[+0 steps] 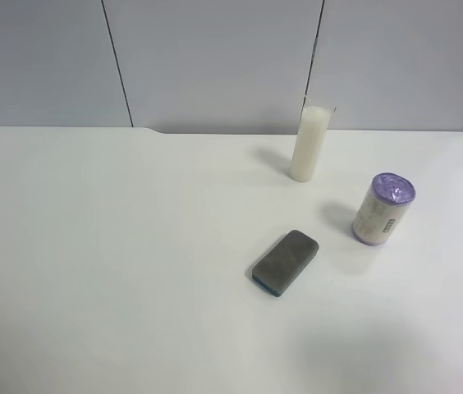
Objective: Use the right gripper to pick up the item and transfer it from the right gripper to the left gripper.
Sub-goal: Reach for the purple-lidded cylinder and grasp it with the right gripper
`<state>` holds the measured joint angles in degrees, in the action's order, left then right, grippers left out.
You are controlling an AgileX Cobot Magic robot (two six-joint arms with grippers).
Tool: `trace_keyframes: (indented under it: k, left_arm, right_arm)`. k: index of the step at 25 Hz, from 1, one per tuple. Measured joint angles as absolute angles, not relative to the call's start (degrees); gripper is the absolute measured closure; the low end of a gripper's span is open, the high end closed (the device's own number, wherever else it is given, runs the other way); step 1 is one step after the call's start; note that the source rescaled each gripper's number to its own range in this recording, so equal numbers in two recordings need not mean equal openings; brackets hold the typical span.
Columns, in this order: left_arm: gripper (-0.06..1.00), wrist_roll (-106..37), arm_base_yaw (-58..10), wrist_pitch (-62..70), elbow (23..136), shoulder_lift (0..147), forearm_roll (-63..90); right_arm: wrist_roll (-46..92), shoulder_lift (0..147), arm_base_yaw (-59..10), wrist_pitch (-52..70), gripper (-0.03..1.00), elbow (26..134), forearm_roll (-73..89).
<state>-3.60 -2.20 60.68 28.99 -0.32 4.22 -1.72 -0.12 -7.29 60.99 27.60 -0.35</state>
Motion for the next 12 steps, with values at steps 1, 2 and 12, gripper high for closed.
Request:
trace_keyframes:
  k: [1, 2, 12]
  left_arm:
    - [-0.06, -3.60, -2.20, 60.68, 28.99, -0.32, 4.22]
    - [-0.06, -3.60, -2.20, 60.68, 28.99, -0.32, 4.22]
    - [-0.06, -3.60, -2.20, 60.68, 28.99, -0.32, 4.22]
  right_arm:
    - [-1.72, -0.12, -7.29, 60.99, -0.03, 27.60, -0.35]
    - [-1.72, -0.12, -7.29, 60.99, -0.03, 27.60, -0.35]
    - [-1.72, -0.12, -7.29, 60.99, -0.03, 27.60, -0.35]
